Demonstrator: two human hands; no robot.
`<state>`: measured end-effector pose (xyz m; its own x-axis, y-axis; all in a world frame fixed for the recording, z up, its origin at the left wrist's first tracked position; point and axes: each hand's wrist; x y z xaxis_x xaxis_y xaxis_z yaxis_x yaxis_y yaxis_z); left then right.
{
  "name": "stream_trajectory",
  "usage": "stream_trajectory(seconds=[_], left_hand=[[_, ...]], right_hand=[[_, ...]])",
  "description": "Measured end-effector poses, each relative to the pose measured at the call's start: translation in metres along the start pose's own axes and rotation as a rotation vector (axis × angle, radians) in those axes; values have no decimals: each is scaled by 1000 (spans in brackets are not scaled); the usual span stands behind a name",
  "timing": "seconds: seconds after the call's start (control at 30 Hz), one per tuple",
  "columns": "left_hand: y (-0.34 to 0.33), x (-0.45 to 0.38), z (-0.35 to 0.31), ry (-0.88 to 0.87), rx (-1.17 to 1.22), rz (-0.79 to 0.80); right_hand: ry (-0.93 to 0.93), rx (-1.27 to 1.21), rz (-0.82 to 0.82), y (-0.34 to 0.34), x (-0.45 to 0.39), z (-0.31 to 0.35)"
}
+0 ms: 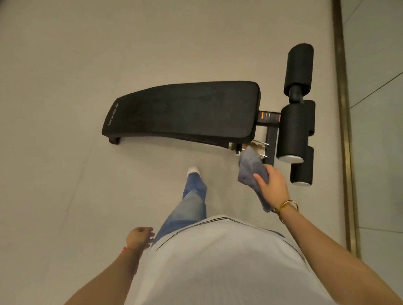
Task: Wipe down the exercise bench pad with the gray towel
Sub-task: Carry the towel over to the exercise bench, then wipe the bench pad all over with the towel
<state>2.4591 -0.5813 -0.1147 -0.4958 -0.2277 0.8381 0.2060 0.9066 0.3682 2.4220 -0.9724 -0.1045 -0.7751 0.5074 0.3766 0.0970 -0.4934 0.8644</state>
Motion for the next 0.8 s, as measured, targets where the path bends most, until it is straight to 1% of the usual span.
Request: stream_trajectory(seconds=[0.03, 0.1, 0.2, 0.33, 0.43, 0.5, 0.6, 0.8], left_hand=[[2, -18, -20, -12, 29, -21], [10, -51, -66, -85, 10, -31], [14, -98, -156, -253, -116, -81], [1, -122, -267, -531, -328, -97], [-29, -133, -331, -676, -393, -62], [-54, -142, -359, -782, -407, -25], [-97, -162, -387, -889, -492, 19], [-183, -215, -402, -986, -617, 108]], right_hand=[[29, 24, -18, 0, -18, 12], [71, 73, -39, 9, -55, 37], [71, 170, -117, 29, -109, 73], [63, 224, -180, 57, -183, 100], [58, 295, -204, 70, -233, 111], [60, 329, -214, 72, -264, 112], [78, 402, -184, 62, -308, 107], [216, 584, -85, 8, -366, 89]])
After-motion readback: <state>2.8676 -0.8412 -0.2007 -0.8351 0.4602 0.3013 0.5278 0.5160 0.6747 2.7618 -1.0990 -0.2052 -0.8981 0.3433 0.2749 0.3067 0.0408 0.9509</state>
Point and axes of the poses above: each hand's wrist, its own x-axis away from the middle knuckle, its own y-axis out of the back of the hand, z = x × y, and after that the axes turned 14 degrees about x, right-handed
